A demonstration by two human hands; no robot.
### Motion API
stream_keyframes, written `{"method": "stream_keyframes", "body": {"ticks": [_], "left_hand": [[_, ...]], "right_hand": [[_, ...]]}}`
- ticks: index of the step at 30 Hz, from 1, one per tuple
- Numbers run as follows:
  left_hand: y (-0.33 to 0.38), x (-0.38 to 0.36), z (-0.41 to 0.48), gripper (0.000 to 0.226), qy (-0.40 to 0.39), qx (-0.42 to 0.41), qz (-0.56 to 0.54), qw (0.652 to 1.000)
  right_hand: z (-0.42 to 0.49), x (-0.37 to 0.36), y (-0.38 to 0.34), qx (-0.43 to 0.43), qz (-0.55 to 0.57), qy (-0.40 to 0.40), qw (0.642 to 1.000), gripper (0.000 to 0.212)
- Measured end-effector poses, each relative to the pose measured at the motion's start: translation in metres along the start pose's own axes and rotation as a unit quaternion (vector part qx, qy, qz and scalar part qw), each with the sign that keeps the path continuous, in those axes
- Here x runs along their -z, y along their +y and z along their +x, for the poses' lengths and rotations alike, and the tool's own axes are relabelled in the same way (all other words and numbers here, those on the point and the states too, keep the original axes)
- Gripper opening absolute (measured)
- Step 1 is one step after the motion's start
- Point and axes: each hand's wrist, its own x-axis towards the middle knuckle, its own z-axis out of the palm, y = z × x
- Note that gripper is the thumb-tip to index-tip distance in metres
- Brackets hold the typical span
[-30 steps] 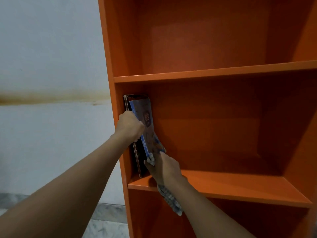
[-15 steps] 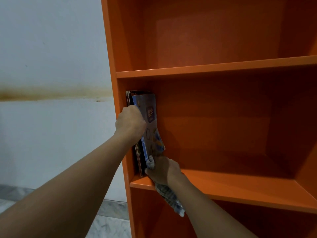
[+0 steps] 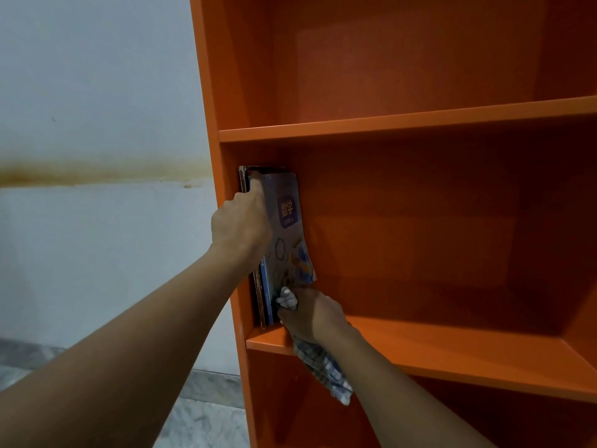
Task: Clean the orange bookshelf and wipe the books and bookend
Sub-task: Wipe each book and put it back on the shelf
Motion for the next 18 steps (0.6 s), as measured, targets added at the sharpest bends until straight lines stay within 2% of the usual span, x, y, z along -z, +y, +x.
{"method": "stream_keyframes", "body": {"ticks": [3,7,16,18], "left_hand": [[-0.0001,0.0020,0.0006,0.073,-0.003,0.006,-0.018,1.000],[-0.0018,0.0031,0.0032,0.075,-0.010,0.031,-0.044,0.999],[-0.0008,0.0007,-0.0024,0.075,0.002,0.035,-0.087,0.996],[-0.0015,0.0002,-0.0053,0.074,0.004,0.029,-0.099,0.995]], "right_hand": [[0.0035,0.0008,0.0051,-0.001,0.030,0.020,0.999,0.019],[0.0055,0.0047,0.0076,-0.010,0.050,0.029,0.998,0.041],[0.0012,0.0054,0.0065,-0.020,0.053,0.047,0.997,0.030],[-0.0026,0.0079,0.0066,-0.014,0.055,0.057,0.997,0.034]]}}
